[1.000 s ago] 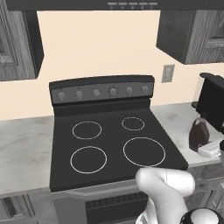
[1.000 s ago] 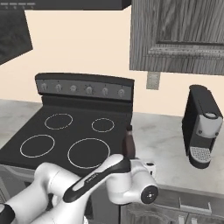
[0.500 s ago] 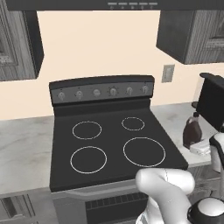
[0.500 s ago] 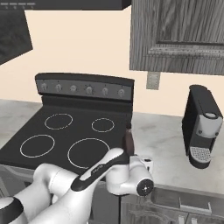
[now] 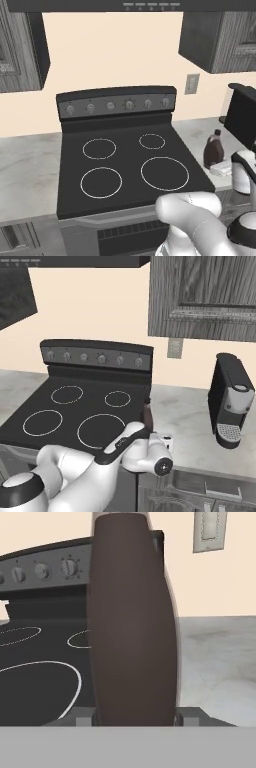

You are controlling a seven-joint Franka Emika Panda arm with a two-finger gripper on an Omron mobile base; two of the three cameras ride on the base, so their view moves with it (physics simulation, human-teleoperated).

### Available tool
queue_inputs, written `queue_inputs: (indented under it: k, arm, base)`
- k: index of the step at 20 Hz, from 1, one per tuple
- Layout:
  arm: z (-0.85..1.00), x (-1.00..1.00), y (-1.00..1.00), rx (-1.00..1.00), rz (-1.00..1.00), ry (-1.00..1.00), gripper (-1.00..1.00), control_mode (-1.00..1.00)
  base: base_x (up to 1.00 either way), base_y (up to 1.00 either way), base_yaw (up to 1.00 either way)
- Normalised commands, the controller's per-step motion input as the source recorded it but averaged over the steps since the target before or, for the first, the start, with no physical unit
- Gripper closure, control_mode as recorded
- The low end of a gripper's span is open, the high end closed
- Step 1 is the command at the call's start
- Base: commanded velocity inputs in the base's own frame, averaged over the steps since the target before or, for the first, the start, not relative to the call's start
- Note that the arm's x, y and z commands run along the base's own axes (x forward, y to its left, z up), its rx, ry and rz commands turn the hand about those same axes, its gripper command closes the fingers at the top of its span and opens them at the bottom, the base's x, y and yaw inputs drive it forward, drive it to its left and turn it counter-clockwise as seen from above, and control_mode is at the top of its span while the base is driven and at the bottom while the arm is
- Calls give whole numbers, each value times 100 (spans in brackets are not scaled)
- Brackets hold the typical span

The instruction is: Take 2 condiments from the cabinet and move them on the counter near the stove.Make sure the condiments are lined up with each other, next to each other.

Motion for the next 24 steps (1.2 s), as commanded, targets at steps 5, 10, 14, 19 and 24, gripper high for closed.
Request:
queue_inputs:
  k: [5,10,14,19,24]
  arm:
    - [-18,19,-15,0,0,-6,100,-100]
    - [-21,9,-13,0,0,-14,100,-100]
    - [-18,0,-6,0,0,-14,100,-100]
    - [-7,0,-12,0,0,-12,100,-100]
    - [-9,0,-5,0,0,-8,100,-100]
  base:
    - [0,0,0]
    - [0,0,0]
    - [0,0,0]
    - [0,0,0]
    - [0,0,0]
